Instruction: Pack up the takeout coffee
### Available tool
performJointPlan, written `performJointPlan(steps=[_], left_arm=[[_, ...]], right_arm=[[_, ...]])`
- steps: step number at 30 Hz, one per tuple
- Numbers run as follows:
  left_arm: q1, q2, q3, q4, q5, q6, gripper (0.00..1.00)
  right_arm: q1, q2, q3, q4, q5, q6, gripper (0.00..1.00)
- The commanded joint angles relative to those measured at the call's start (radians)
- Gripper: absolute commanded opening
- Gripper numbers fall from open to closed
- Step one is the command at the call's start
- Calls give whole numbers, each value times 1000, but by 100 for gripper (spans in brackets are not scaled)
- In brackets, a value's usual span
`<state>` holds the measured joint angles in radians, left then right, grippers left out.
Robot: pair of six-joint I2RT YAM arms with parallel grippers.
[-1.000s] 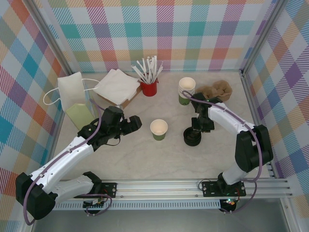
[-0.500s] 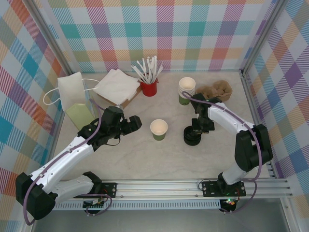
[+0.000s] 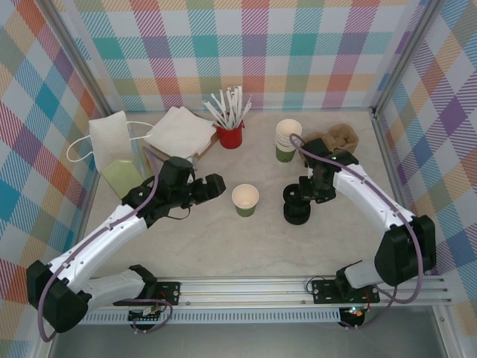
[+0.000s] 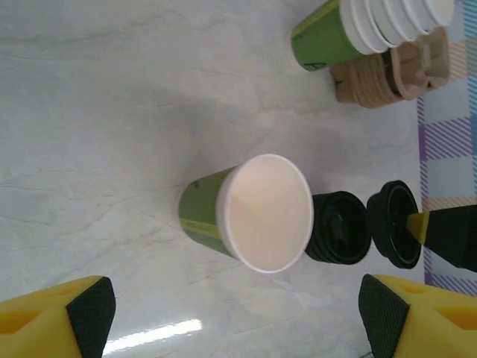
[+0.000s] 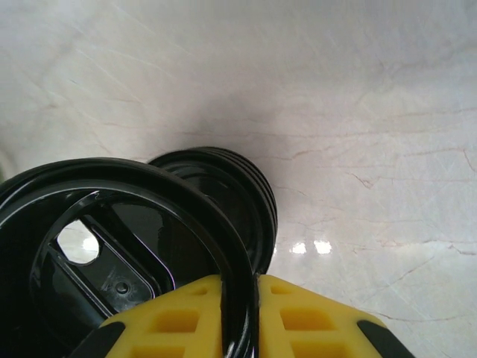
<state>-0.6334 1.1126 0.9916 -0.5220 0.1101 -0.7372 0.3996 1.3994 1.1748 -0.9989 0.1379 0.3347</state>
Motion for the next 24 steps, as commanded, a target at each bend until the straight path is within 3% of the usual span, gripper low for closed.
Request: performJointPlan(steps=[1, 12, 24], left_arm=[[-65, 57, 98, 11, 50, 30, 86], [-217, 323, 307, 65, 36, 19, 84], [-255, 474, 420, 31, 19, 9, 71]], right_arm=[[26, -53, 37, 41, -34, 10, 15], [165, -92, 55, 97, 38, 64, 15], [206, -110, 60, 105, 22, 95, 15]])
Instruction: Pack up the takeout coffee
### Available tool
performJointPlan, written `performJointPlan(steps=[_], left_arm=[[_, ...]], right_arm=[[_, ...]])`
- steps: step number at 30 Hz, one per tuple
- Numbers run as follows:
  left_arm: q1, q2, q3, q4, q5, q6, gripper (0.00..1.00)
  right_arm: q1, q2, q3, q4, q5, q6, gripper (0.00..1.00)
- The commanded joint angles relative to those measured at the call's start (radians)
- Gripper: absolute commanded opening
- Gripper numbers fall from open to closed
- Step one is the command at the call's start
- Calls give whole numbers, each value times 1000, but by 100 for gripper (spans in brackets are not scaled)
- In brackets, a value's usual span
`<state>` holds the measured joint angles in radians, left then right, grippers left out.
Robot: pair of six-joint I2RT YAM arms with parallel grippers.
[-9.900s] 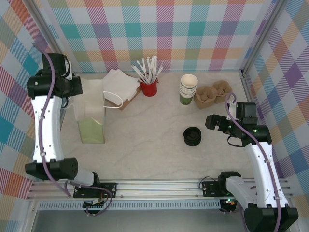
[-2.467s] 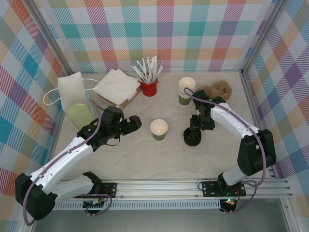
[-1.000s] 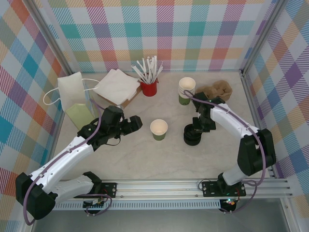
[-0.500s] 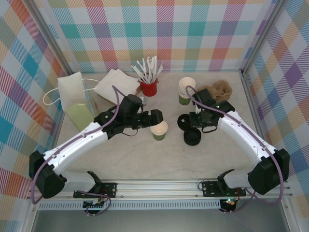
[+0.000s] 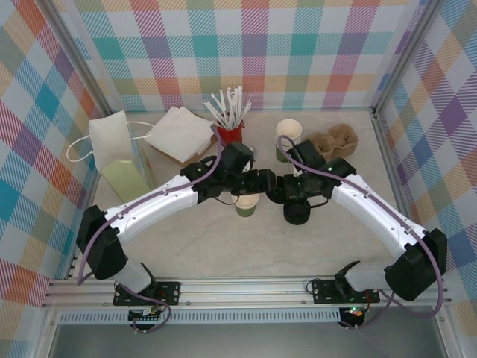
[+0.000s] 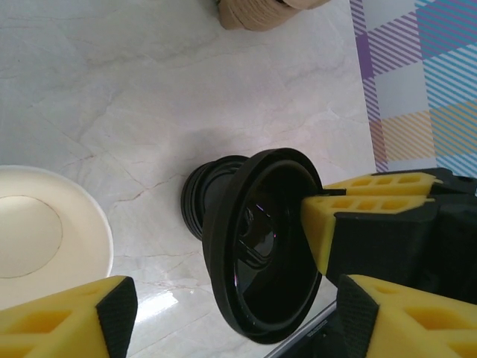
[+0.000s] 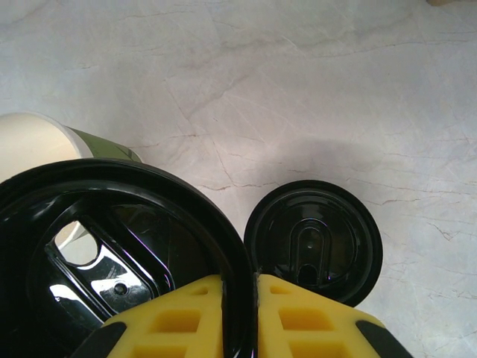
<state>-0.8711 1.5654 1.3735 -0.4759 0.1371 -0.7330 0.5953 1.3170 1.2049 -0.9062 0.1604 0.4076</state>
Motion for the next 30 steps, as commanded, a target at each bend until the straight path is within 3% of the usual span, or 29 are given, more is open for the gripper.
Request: performJointPlan(steps=[1, 25, 30], left_arm=[[-18, 29, 41, -15, -4, 4, 70], [-28, 86, 60, -27, -1, 0, 20], [-28, 80, 54, -31, -8, 6, 15]], right_arm=[[11, -29, 30, 12, -4, 25, 15], [22, -4, 51, -9, -18, 29, 15], [21, -12, 56, -8, -28, 15, 21]])
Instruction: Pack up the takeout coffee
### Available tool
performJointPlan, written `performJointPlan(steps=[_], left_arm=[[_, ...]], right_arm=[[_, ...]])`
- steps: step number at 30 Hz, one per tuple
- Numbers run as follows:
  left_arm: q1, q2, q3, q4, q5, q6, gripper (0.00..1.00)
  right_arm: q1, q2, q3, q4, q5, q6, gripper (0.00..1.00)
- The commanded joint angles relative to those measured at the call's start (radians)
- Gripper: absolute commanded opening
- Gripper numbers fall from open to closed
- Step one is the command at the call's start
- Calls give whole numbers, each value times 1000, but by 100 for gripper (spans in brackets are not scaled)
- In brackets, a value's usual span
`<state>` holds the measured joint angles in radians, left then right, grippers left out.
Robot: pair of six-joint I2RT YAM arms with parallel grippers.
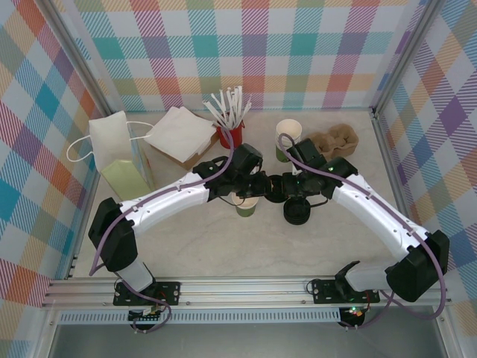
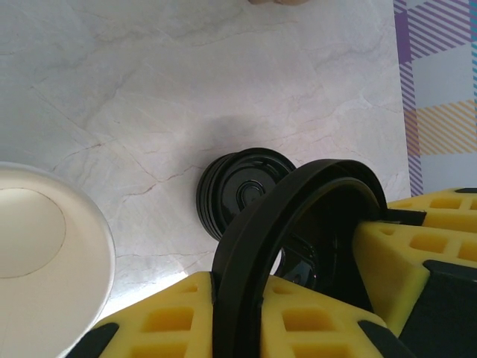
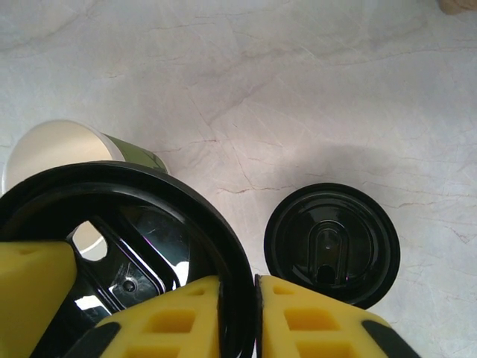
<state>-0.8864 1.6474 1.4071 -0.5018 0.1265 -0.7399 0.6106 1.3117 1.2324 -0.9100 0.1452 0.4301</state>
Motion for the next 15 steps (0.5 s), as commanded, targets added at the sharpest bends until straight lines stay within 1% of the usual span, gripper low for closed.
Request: performJointPlan(steps=[1, 3, 6, 7, 11, 15], left_arm=[[-13, -9, 15, -4, -4, 13, 13], [-13, -27, 1, 5, -16, 12, 11], [-8, -60, -20, 17, -27, 22, 8], [-5, -72, -28, 21, -27, 26, 7], [29, -128, -98, 78, 0, 18, 3], [73, -203, -193, 184, 37, 10, 0]], right_arm=[[5, -15, 30, -2, -19, -13, 25], [-5, -41, 27, 9, -42, -31, 31], [-50, -97, 4, 47, -129, -57, 41], [-77, -123, -13, 66, -175, -61, 44], [-202, -227, -99, 185, -426, -60, 56], [-289, -287, -171, 286, -617, -28, 66]])
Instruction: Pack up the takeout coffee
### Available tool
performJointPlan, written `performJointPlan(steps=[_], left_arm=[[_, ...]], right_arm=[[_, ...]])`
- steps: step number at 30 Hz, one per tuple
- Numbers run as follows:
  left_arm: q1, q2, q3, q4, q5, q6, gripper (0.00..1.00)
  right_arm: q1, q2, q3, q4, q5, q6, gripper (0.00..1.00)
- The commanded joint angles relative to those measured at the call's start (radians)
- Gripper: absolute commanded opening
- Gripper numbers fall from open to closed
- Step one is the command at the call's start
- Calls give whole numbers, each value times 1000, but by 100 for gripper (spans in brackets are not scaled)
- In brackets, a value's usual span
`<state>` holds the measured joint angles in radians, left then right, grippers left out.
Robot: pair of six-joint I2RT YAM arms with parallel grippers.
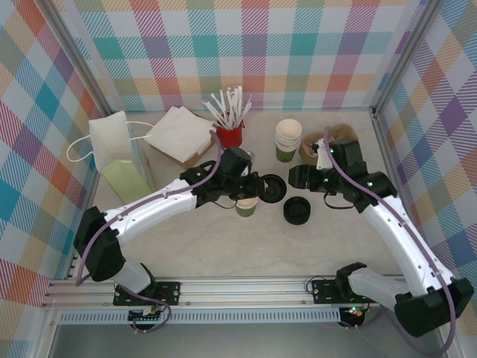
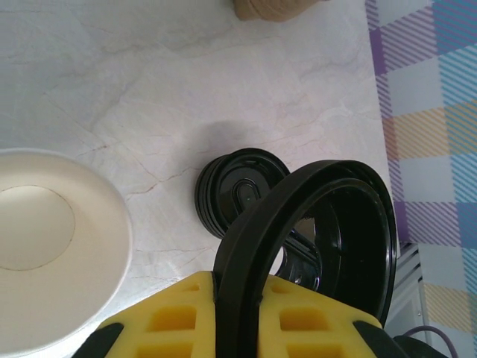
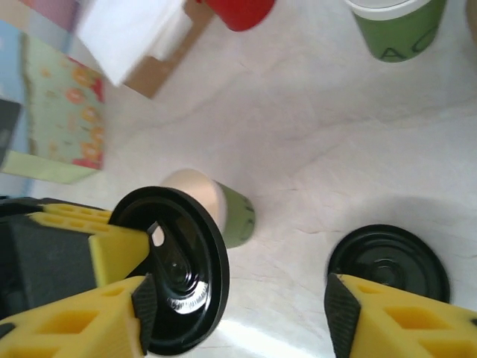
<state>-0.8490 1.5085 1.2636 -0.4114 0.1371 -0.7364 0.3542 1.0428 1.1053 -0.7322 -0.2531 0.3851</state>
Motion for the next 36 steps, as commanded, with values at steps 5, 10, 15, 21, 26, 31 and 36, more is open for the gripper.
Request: performJointPlan(steps=[5, 10, 15, 21, 26, 31, 36], left_arm=[[87, -182, -174, 258, 44, 44, 0], [108, -263, -270, 380, 41, 67, 0], [109, -272, -286, 443, 72, 44, 0], [109, -266, -283, 463, 95, 21, 0], [109, -251, -287, 483, 108, -1, 0], [107, -237, -286, 484, 109, -10, 0], [107, -228, -283, 477, 111, -12, 1]], right_arm=[[-80, -29, -120, 248, -414, 94, 73], [-80, -10, -162, 393, -566, 147, 81], [-45, 30, -185, 483, -578, 185, 85], [32, 94, -176, 539, -516, 211, 80], [76, 128, -154, 583, -467, 232, 67], [105, 146, -132, 576, -441, 224, 50], [116, 142, -119, 536, -400, 205, 35]])
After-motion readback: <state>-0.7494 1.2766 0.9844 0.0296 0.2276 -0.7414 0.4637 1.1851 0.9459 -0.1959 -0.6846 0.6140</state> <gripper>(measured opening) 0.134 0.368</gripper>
